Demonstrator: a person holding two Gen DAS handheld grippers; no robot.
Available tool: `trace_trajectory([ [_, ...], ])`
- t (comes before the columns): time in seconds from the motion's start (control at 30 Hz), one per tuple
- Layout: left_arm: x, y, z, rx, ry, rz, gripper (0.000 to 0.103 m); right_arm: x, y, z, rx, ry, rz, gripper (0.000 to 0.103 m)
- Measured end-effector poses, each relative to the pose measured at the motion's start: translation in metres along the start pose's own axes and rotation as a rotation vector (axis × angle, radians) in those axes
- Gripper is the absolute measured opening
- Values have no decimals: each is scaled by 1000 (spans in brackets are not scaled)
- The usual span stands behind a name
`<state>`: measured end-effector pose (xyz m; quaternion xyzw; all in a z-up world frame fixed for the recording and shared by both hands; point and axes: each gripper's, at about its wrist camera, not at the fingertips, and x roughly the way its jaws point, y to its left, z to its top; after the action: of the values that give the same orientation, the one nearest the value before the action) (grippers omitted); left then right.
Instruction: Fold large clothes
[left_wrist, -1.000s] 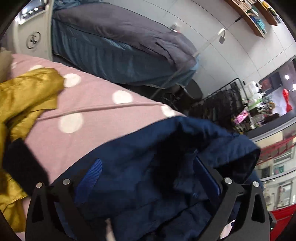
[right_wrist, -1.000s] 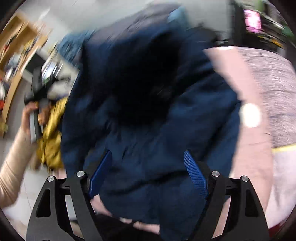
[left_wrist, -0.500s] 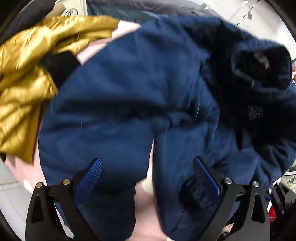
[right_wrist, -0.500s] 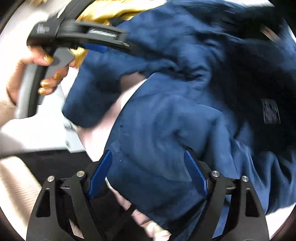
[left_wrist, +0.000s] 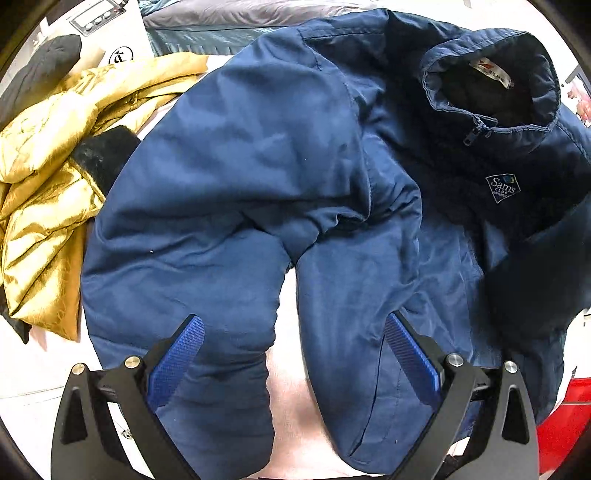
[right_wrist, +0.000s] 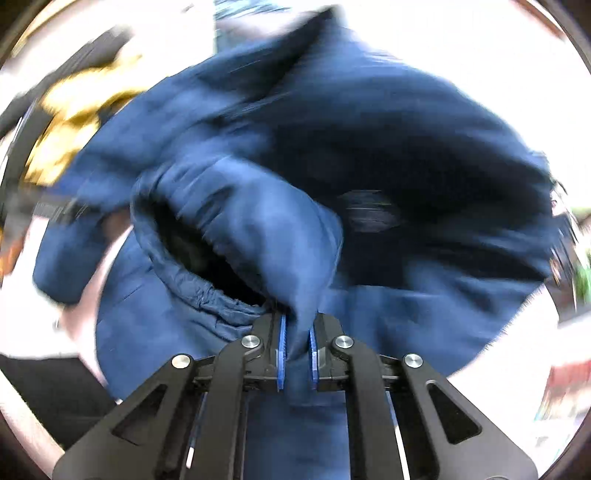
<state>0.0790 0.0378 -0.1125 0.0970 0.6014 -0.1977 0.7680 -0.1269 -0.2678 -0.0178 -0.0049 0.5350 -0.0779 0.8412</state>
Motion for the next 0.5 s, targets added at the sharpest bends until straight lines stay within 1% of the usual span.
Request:
trace_trajectory([
  [0.07, 0, -1, 0, 4, 1, 2, 97, -18, -48, -1, 109, -32, -55, 9],
  [0.17, -1, -1, 1, 9, 3, 9, 97, -47, -131, -7, 267, -70, -176, 9],
  [0.23, -2, -2, 0, 15, -2, 19, 97, -59, -169, -12, 313, -75, -278, 9],
  [0.27, -2, -3, 0, 19, -4, 26, 97, -65, -194, -15, 334, -66, -354, 9],
  [0.37, -4, -4, -2, 24, -10, 42, 97, -77, -248, -24, 393, -41, -481, 9],
  [0.4, -5, -3, -2, 24, -11, 48, 97, -81, -271, -29, 421, -26, -536, 9],
  [0.47, -5, 0, -4, 24, -14, 63, 97, -87, -316, -41, 503, 6, -611, 9],
  [0.5, -5, 2, -5, 22, -12, 70, 97, -92, -332, -55, 548, 9, -622, 9],
])
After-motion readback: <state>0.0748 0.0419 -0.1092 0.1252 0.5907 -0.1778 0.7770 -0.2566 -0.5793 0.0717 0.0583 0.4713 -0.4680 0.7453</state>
